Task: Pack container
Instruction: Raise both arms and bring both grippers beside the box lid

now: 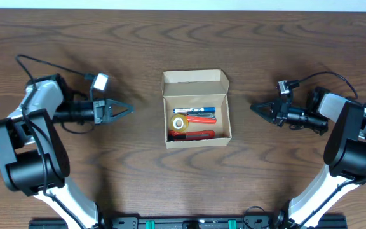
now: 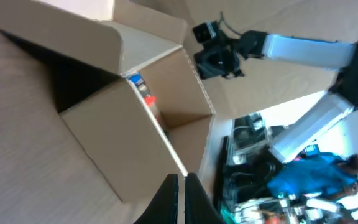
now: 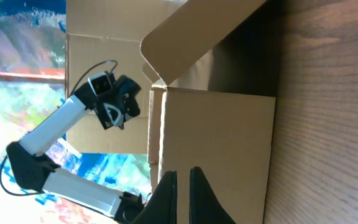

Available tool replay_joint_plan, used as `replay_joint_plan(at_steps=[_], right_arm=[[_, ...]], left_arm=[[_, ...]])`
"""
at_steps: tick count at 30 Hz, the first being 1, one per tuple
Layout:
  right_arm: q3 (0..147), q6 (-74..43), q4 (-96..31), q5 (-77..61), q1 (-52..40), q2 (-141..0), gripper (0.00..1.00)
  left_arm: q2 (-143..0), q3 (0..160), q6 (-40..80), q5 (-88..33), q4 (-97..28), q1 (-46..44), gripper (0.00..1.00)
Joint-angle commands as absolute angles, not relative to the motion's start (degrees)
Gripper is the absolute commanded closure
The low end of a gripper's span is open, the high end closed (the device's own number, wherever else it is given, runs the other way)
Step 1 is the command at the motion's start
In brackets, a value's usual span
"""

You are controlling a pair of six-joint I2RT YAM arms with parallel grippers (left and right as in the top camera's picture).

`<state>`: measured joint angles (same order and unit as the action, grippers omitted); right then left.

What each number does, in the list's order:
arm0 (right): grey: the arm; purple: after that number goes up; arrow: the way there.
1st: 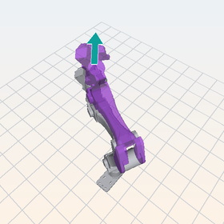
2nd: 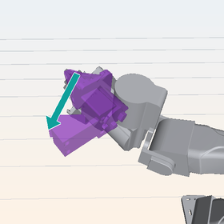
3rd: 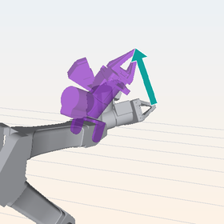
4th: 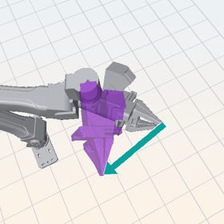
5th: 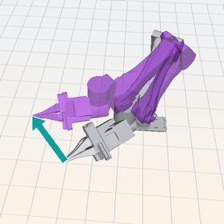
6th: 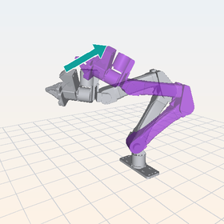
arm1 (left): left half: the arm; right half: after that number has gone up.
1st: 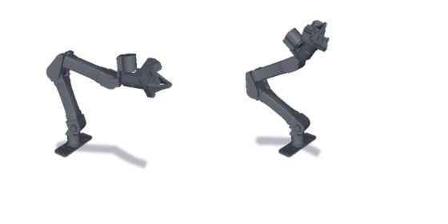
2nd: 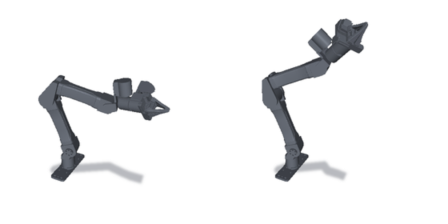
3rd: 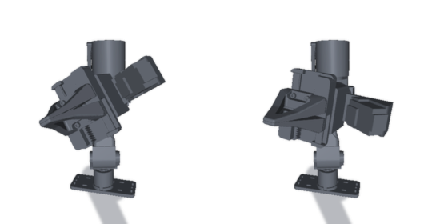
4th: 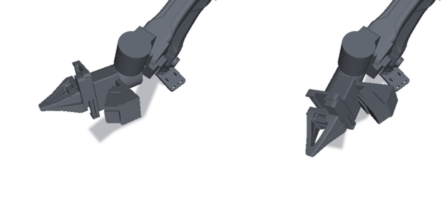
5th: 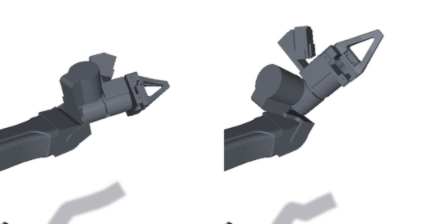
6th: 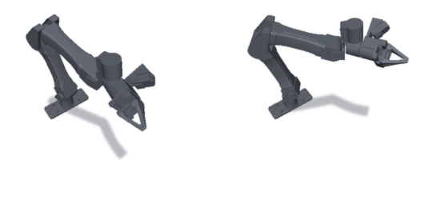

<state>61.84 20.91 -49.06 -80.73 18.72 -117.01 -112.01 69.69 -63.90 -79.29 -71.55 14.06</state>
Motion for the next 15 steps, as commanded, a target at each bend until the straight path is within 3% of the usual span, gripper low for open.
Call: replay_joint_plan(at_steps=[1, 7, 15], right_arm=[[61.7, 16.0, -45.6, -83.2, 16.4, -117.3, 0.99], [61.7, 4.5, -34.0, -83.2, 13.4, -117.3, 0.99], [61.7, -6.5, -22.3, -82.2, 11.2, -117.3, 0.98]], left_arm=[[-111.9, 69.6, -53.8, -79.8, -66.4, 11.5, 0.94], [-112.0, 69.6, -37.6, -79.5, -50.5, 8.6, 0.94], [-114.0, 69.6, -26.5, -79.4, -40.1, 8.5, 0.94]])
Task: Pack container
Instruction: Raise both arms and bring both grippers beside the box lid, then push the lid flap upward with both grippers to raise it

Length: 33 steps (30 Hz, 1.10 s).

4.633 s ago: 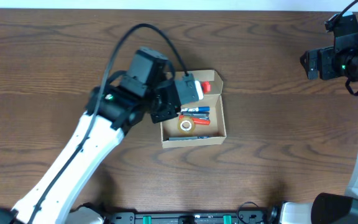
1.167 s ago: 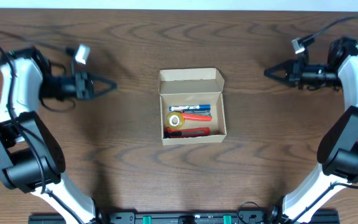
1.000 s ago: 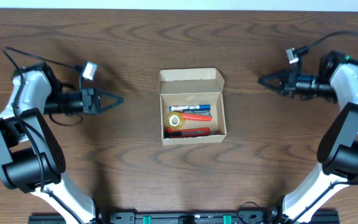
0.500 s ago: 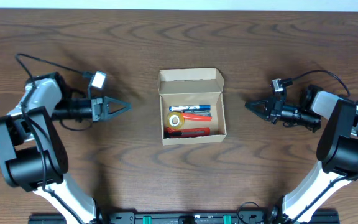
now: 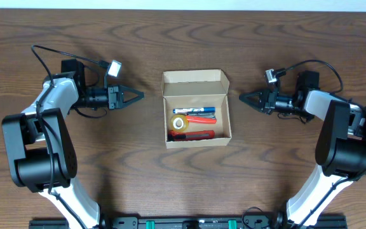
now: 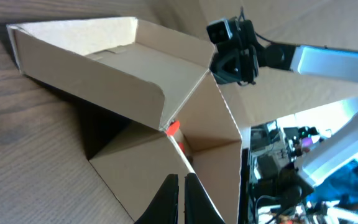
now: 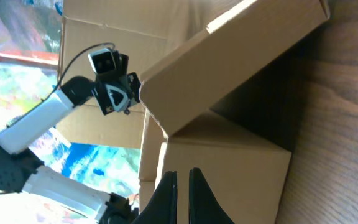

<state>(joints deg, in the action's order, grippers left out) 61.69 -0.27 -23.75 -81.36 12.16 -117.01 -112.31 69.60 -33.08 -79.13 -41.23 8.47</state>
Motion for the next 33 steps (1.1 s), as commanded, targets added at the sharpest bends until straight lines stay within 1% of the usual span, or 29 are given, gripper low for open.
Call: replay_joint_plan(at_steps=[1, 5, 13, 24, 33], right_arm=[[61.7, -7.6, -21.4, -81.6, 11.0, -117.3, 0.99], [61.7, -9.2, -19.7, -79.2, 10.5, -117.3, 0.99], [61.7, -10.9, -18.4, -76.9, 9.5, -117.3, 0.99], [61.7, -19.8, -11.7, -74.8, 9.1, -118.7, 0.99], [61.7, -21.7, -7.4, -77.0, 8.5, -125.1, 0.99]], left_arm=[[-114.5, 69.6, -26.0, -79.3, -39.6, 8.5, 0.94], [-117.5, 69.6, -23.9, -79.4, -37.8, 8.1, 0.94], [-123.1, 69.6, -24.0, -81.1, -36.3, 6.7, 0.94], [-123.7, 69.6, -19.0, -81.0, -30.7, 4.9, 0.94], [-123.7, 69.6, -15.7, -80.8, -27.2, 4.4, 0.94]])
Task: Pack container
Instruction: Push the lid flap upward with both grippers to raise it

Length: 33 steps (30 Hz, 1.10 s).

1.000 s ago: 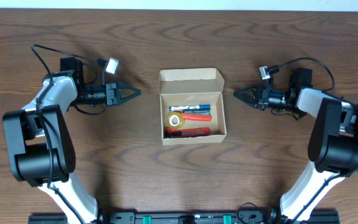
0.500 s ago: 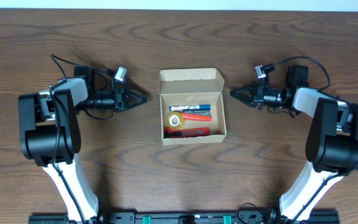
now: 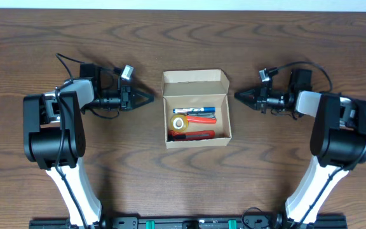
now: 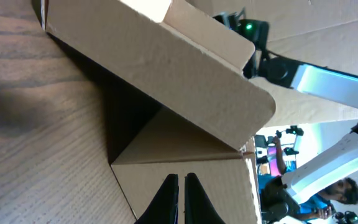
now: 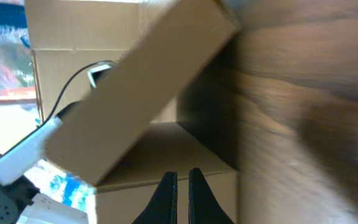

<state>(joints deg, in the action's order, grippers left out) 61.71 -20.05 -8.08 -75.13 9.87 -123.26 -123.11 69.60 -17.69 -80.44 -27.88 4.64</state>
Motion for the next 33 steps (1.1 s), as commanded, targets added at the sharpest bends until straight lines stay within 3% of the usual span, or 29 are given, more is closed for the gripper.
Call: replay_joint_plan(at_steps=[1, 12, 33], right_arm=[[61.7, -21.9, -6.7, -77.0, 8.5, -125.5, 0.99], [61.7, -25.9, -2.1, -75.2, 7.1, -125.8, 0.99], [61.7, -29.0, 2.5, -73.5, 3.7, -126.7, 0.99]], left_arm=[[-123.7, 69.6, -14.9, -80.8, -26.5, 4.4, 0.94], [-124.4, 69.6, -5.9, -79.4, -17.5, 2.6, 0.94], [-124.4, 69.6, -4.5, -76.3, -16.4, 1.3, 0.94]])
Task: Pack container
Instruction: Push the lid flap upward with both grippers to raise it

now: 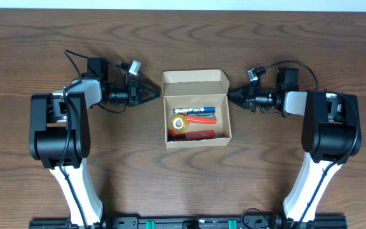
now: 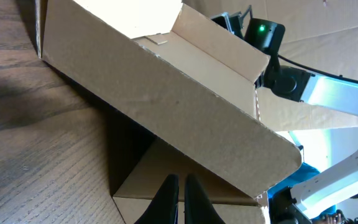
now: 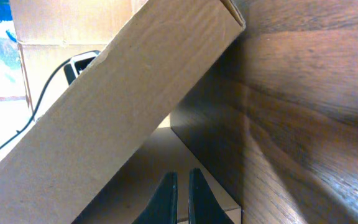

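An open cardboard box [image 1: 196,77] sits mid-table holding a blue marker [image 1: 194,111], a yellow tape roll [image 1: 178,123] and red tools [image 1: 199,134]. My left gripper [image 1: 157,93] is shut and empty, its tips right at the box's upper left wall. My right gripper [image 1: 229,97] is shut and empty at the upper right wall. In the left wrist view the gripper [image 2: 180,180] points under a leaning side flap [image 2: 166,106]. Likewise the right wrist view has the gripper [image 3: 182,176] below a flap [image 3: 129,99]. Whether either gripper touches the cardboard cannot be told.
The box rests on a dark wooden table [image 1: 183,184]. Camera cables loop above both wrists [image 1: 75,57]. The opposite arm's wrist [image 2: 272,56] shows past the box in the left wrist view.
Both shut grippers have moved inward, from a short gap beside the box to right at its upper side walls. The box and its contents are unmoved.
Both grippers first stood shut and well out to either side, level with the box's middle. They were then further back and nearer, then closer still, and now sit at the box's upper side walls. The box has stayed put.
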Available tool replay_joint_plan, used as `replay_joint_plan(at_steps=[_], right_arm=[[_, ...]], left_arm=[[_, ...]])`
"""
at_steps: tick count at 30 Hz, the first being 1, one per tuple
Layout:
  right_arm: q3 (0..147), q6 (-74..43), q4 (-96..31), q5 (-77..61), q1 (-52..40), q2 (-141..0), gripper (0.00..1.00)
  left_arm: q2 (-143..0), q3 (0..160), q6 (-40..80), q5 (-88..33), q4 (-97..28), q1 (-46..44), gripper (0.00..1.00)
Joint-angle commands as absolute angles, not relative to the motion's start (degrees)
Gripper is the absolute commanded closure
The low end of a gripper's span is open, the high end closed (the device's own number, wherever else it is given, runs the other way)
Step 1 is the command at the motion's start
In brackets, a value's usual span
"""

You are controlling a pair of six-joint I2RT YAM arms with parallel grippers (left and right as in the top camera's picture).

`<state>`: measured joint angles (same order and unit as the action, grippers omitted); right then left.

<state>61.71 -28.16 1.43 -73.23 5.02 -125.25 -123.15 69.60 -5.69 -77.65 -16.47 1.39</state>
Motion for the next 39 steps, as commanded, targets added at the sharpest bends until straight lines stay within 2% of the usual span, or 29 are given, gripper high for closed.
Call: replay_joint_plan(at_steps=[1, 14, 30, 39], right_arm=[[61.7, -29.4, 3.0, -73.4, 3.6, -126.7, 0.99], [61.7, -31.8, 8.8, -73.6, 1.4, -126.7, 0.99], [61.9, -50.9, 35.8, -81.8, 1.4, -126.7, 0.98], [61.9, -63.0, 50.3, -83.5, 1.4, -126.7, 0.99]], left_arm=[[-124.4, 69.6, -4.4, -76.1, -16.4, 1.3, 0.94], [-124.4, 69.6, -3.5, -76.5, -15.7, -0.1, 0.94], [-123.9, 69.6, -1.1, -78.0, -15.8, -0.3, 0.94], [-117.8, 70.3, -1.2, -75.0, -16.2, -1.0, 0.94]])
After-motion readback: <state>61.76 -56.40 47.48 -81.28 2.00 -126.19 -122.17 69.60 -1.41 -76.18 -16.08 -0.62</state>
